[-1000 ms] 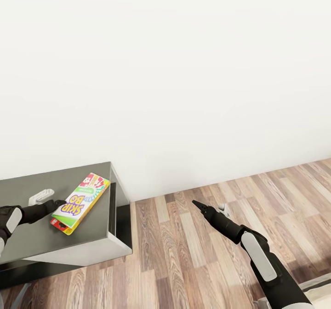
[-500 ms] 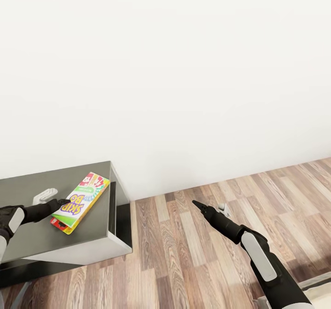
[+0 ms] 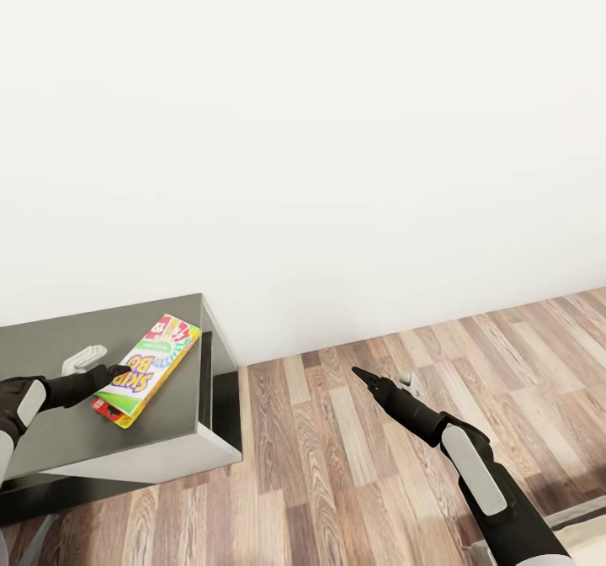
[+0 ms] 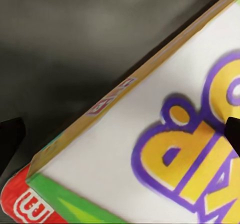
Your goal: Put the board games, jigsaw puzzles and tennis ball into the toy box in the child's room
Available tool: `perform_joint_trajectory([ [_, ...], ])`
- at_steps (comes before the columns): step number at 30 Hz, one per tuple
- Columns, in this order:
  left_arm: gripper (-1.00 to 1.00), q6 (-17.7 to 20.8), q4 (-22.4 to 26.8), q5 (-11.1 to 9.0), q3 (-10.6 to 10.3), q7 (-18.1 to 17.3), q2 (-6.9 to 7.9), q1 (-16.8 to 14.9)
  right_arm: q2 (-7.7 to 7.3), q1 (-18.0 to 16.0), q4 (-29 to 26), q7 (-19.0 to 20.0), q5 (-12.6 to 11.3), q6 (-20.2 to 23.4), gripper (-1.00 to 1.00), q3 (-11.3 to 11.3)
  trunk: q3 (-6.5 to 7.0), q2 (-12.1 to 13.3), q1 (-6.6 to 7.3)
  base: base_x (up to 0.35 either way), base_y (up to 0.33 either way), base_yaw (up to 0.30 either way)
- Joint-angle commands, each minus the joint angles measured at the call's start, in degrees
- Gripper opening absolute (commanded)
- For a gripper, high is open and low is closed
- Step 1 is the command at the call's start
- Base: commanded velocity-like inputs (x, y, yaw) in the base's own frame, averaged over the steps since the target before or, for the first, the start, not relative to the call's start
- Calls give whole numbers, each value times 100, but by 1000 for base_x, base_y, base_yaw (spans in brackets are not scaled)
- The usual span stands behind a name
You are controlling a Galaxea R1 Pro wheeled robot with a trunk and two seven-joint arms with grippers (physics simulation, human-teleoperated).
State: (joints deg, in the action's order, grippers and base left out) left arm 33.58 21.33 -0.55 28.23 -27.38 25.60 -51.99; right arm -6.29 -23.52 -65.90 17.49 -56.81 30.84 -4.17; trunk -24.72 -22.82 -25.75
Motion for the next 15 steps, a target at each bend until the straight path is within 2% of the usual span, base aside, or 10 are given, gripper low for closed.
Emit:
perform_joint_trajectory([
  [1,100,61,3,2,35,-14,-3,-5,-4,-3,-2,0,-23,18,100,-5,-11,-10,-3,0,0,0],
  [15,100,201,-1,8,34,-63,-157,-5,-4,-2,-2,0,-23,18,100,-5,-45,-10,-3,0,0,0],
])
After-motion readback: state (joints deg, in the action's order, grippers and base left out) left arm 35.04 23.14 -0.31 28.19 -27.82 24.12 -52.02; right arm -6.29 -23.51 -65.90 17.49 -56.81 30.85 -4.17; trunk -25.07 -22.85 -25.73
